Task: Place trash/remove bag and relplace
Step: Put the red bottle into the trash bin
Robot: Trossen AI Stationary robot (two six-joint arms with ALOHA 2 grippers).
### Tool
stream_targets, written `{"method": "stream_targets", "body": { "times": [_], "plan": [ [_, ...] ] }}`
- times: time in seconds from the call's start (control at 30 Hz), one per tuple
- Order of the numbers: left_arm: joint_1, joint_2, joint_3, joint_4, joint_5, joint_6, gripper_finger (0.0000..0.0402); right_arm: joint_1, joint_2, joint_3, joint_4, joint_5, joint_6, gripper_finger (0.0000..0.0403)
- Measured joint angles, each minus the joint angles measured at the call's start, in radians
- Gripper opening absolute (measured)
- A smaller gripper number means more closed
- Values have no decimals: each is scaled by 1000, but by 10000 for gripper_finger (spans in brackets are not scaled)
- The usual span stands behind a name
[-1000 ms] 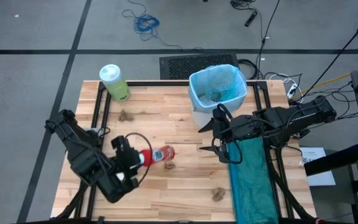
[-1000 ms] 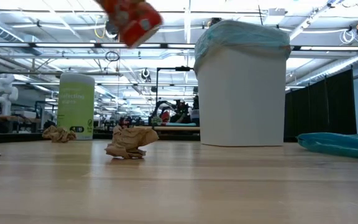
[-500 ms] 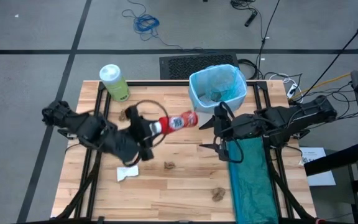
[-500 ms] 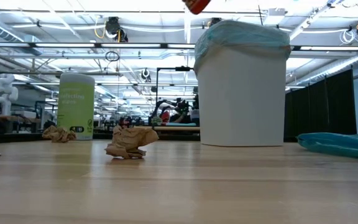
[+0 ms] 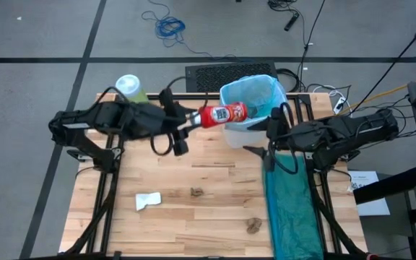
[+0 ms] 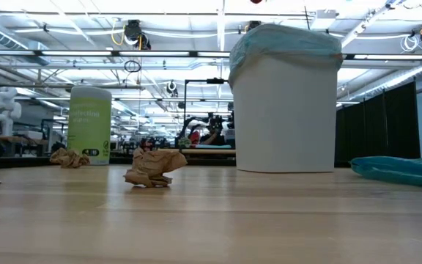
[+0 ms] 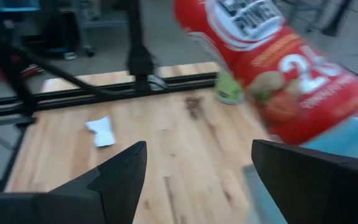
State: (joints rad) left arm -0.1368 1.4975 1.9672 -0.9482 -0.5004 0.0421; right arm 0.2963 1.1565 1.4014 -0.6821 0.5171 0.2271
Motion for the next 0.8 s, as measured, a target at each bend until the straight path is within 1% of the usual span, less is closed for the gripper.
{"method": "stream_targets", "body": {
  "times": [0.13,0.3,0.4,0.5,0.63,0.7,0.8],
  "plan": [
    [76,11,14,-1,103,28,172,0,-11,0,-43,65,51,283],
    [151,51,41,0,202,89,172,0,-11,4,-91,122,90,283],
    [193,89,73,-1,249,133,172,0,-8,33,-136,148,113,283],
    [239,128,113,-1,283,182,172,0,-8,66,-170,164,128,283],
    [302,186,175,-1,291,233,172,0,-8,102,-184,165,128,283],
    [333,215,204,2,311,260,172,0,-8,114,-194,165,127,283],
    [367,247,212,33,336,316,172,-3,-8,115,-197,165,122,283]
  ]
}}
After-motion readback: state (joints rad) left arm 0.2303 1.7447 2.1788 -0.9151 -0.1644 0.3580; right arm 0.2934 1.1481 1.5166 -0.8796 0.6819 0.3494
